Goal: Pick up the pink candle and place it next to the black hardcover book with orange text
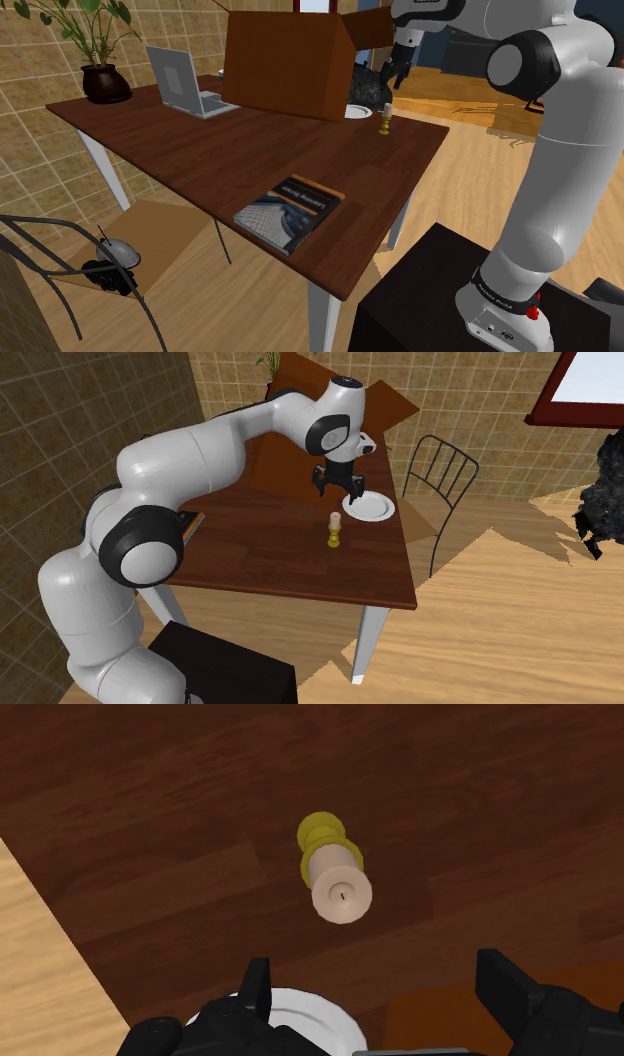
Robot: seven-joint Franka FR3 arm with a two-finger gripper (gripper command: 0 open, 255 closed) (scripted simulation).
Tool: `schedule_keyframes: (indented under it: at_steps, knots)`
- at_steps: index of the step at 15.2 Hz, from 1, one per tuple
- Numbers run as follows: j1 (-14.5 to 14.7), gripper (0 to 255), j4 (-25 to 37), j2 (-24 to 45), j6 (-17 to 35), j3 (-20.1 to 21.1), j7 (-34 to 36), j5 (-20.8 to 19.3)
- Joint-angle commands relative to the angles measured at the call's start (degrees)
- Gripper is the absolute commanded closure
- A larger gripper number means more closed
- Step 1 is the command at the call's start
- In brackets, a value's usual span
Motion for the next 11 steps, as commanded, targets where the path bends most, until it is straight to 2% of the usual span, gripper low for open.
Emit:
schedule_keyframes:
  at_steps: [1, 8, 9, 11]
  knots:
    - [0.5, 0, -1.6, 7.2, 1.4, 0.3, 0.1, -3.0]
    - [0.5, 0, -1.6, 7.2, 1.4, 0.3, 0.1, -3.0]
    - [0.5, 255, -1.8, 7.1, 1.4, 0.3, 0.1, -3.1]
    - [0.5, 255, -1.5, 7.1, 1.1, 0.3, 0.1, -3.1]
